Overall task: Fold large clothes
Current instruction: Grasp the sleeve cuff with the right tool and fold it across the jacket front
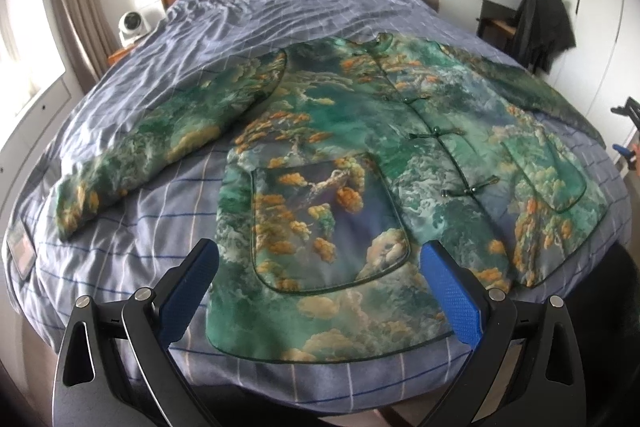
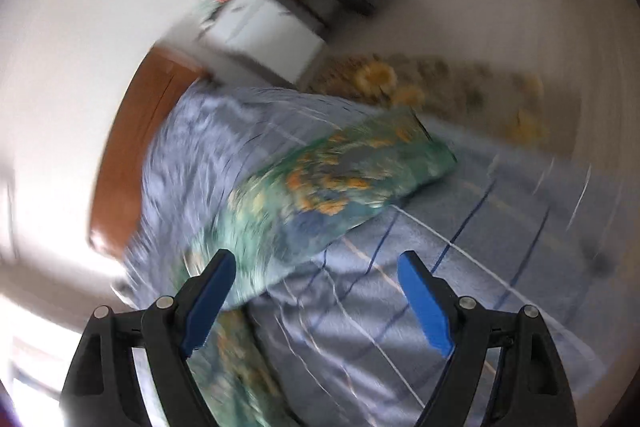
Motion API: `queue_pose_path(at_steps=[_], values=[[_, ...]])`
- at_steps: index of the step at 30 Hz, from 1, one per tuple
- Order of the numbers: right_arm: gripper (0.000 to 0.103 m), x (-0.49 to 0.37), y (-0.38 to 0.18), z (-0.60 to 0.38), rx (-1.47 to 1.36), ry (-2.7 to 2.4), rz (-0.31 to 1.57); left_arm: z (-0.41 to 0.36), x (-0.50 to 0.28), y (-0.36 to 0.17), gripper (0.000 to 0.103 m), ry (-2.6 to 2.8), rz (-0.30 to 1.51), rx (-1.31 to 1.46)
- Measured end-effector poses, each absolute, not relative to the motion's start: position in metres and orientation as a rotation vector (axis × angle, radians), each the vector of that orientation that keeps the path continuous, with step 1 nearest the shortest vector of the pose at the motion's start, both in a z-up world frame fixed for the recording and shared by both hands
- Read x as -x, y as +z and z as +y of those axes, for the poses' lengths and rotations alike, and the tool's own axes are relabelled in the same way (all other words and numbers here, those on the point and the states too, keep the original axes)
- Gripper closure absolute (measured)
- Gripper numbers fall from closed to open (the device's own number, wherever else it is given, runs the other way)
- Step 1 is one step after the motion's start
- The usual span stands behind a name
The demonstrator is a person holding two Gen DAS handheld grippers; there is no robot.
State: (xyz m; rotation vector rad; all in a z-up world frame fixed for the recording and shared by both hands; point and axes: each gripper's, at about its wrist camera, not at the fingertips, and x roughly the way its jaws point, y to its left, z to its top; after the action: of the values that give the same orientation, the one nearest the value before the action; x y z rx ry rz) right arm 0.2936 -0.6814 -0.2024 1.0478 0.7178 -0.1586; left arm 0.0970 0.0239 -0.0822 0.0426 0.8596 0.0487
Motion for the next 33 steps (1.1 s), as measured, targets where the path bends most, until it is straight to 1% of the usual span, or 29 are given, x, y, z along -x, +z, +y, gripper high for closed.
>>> queue_pose_path(at_steps=[2,7,8,9,11,13,15,18,20,23,26,29,32,33], values=[[0.018,-0.309,-0.230,-0.694,-1.171,-0.156,0.708,0.022,-0.100,-0.082,0.002,0.052,0.862,-0.052],[0.019,-0.342,-0.261,-0.703,-1.224,-0.245,0.675,0.024,-0.106,-0.083,0.002,0.074,0.879,-0.051],[0.021,-0.345,-0.264,-0.706,-1.235,-0.268,0.663,0.024,-0.107,-0.083,0.002,0.078,0.883,-0.049],[0.026,-0.348,-0.268,-0.710,-1.251,-0.300,0.640,0.025,-0.108,-0.084,0.002,0.082,0.888,-0.048],[0.041,-0.356,-0.274,-0.714,-1.261,-0.340,0.635,0.026,-0.109,-0.086,0.002,0.087,0.894,-0.045],[0.089,-0.364,-0.278,-0.715,-1.234,-0.397,0.667,0.026,-0.110,-0.088,0.002,0.090,0.900,-0.043],[0.092,-0.367,-0.265,-0.710,-1.186,-0.415,0.638,0.026,-0.109,-0.089,0.002,0.084,0.899,-0.039],[0.093,-0.375,-0.209,-0.684,-0.971,-0.334,0.564,0.027,-0.110,-0.092,0.002,0.073,0.904,-0.030],[0.094,-0.383,-0.158,-0.645,-0.788,-0.224,0.536,0.027,-0.111,-0.095,0.002,0.059,0.908,-0.019],[0.094,-0.390,-0.099,-0.577,-0.596,-0.056,0.494,0.026,-0.111,-0.096,0.002,0.045,0.901,-0.002],[0.094,-0.399,-0.066,-0.494,-0.424,0.100,0.497,0.026,-0.105,-0.094,0.002,0.037,0.884,0.016],[0.094,-0.414,-0.068,-0.414,-0.273,0.217,0.552,0.030,-0.097,-0.092,0.002,0.051,0.870,0.012],[0.094,-0.423,-0.093,-0.357,-0.196,0.276,0.623,0.043,-0.088,-0.092,0.002,0.085,0.867,0.021],[0.094,-0.429,-0.110,-0.334,-0.162,0.295,0.663,0.048,-0.085,-0.092,0.002,0.094,0.869,0.031]])
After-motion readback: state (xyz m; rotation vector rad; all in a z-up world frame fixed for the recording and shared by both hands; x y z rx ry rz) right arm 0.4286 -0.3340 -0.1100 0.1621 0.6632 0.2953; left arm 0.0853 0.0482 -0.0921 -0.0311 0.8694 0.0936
